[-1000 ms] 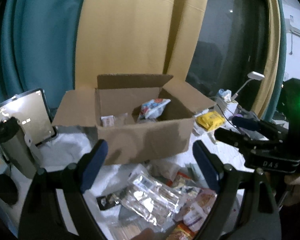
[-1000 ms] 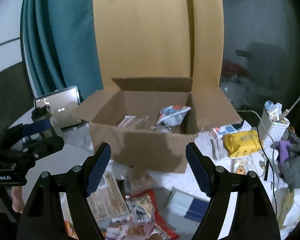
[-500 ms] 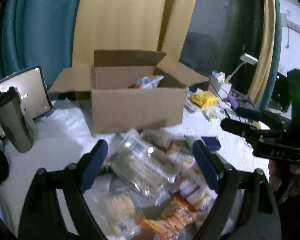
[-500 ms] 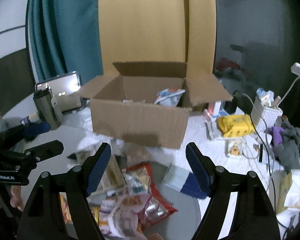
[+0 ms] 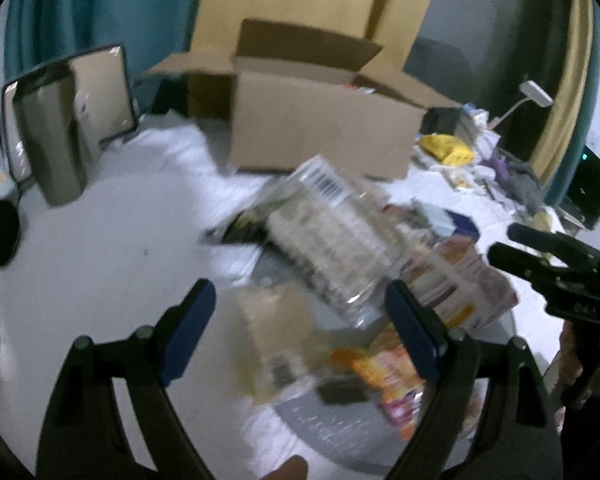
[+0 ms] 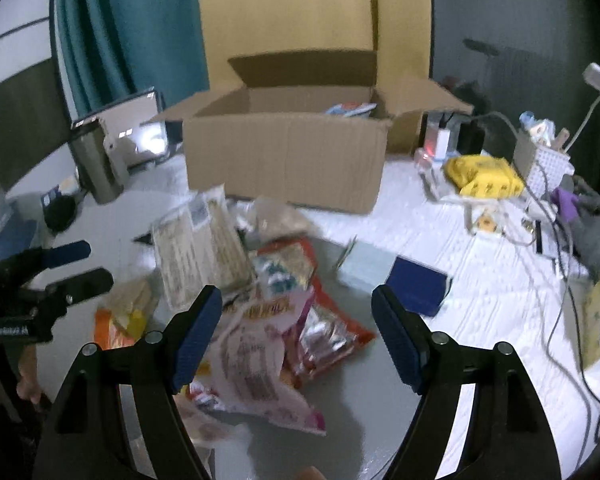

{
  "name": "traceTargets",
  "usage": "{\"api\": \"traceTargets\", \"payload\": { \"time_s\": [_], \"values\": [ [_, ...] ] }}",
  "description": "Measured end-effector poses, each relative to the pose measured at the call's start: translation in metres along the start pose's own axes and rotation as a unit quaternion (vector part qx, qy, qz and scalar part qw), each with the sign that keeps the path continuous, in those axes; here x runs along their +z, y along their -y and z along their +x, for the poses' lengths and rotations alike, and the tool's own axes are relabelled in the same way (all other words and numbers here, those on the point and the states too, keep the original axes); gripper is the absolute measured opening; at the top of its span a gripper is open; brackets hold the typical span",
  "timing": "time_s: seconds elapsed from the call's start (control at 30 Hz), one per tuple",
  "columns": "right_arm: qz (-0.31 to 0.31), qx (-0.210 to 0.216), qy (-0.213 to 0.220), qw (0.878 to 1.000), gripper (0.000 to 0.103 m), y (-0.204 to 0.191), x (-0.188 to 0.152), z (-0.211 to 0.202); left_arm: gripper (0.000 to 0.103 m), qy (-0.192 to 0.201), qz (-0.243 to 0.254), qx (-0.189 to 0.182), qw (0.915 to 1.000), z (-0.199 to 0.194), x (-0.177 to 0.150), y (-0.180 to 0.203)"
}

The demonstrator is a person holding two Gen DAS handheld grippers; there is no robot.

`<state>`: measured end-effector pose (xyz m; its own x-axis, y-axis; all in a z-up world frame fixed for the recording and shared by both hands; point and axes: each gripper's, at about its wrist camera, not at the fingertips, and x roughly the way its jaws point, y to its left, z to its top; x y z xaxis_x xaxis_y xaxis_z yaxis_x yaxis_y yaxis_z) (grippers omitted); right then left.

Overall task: Organize snacks
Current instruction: 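Withdraw both grippers from the box toward the remaining snack pile, then grasp the clear bread pack with the left gripper while the right grasps a white chip bag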

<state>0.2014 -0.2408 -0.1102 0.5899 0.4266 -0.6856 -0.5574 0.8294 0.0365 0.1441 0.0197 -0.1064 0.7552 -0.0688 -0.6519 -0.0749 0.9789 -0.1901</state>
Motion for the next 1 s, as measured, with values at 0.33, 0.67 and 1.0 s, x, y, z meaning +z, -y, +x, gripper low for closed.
{"api": "traceTargets", "payload": {
  "time_s": [0.33, 0.67, 1.0],
  "values": [
    [0.004, 0.023, -0.036, 0.999, 0.080, -0.010, -0.020, 0.021, 0.088, -0.042, -0.017, 0.012, 0.9989, 0.025, -0.014, -0.012],
    [0.002, 0.041, -0.061, 0.997, 0.080, -0.012, -0.026, 0.039, 0.087, -0.074, -0.020, 0.002, 0.9971, 0.047, -0.018, -0.014],
    [-0.010, 0.061, -0.054, 0.997, 0.058, -0.012, -0.020, 0.034, 0.058, -0.068, 0.001, -0.006, 0.9977, 0.042, -0.017, -0.013]
  ]
}}
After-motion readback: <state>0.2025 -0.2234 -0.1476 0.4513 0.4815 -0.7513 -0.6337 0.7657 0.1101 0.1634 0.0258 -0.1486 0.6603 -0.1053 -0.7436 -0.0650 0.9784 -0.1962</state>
